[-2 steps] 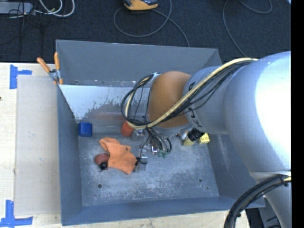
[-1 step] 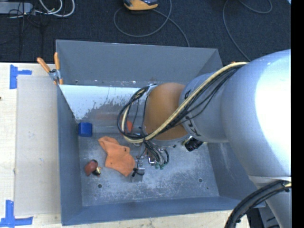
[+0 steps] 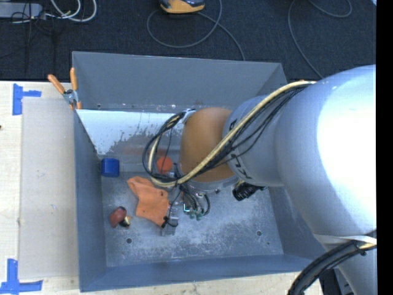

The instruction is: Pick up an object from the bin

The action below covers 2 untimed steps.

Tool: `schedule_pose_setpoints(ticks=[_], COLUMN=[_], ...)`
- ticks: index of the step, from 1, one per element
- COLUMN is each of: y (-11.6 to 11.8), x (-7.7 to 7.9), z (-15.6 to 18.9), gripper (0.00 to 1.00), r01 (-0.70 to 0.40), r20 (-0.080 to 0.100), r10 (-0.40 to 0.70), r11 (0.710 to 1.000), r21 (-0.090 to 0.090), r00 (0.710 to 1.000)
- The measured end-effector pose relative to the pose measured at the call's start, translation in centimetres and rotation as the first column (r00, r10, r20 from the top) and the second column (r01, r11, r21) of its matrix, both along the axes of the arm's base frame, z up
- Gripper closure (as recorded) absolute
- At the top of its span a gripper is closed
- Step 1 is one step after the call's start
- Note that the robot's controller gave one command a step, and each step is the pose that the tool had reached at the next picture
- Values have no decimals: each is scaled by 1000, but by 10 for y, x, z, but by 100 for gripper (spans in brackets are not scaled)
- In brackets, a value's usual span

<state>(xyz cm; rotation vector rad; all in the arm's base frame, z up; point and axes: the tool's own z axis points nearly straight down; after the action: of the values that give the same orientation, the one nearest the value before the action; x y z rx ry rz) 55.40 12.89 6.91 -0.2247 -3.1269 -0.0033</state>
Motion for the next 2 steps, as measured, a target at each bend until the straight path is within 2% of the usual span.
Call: schedule_pose_setpoints(ticks=[1, 2], y=[3, 16], x=[2, 6], z=[0, 0], gripper=[0, 0], r01=[1, -147], r20=[1, 0], r10=[-1, 147], r11=[1000, 989], r21=[0, -1], r00=[1000, 989])
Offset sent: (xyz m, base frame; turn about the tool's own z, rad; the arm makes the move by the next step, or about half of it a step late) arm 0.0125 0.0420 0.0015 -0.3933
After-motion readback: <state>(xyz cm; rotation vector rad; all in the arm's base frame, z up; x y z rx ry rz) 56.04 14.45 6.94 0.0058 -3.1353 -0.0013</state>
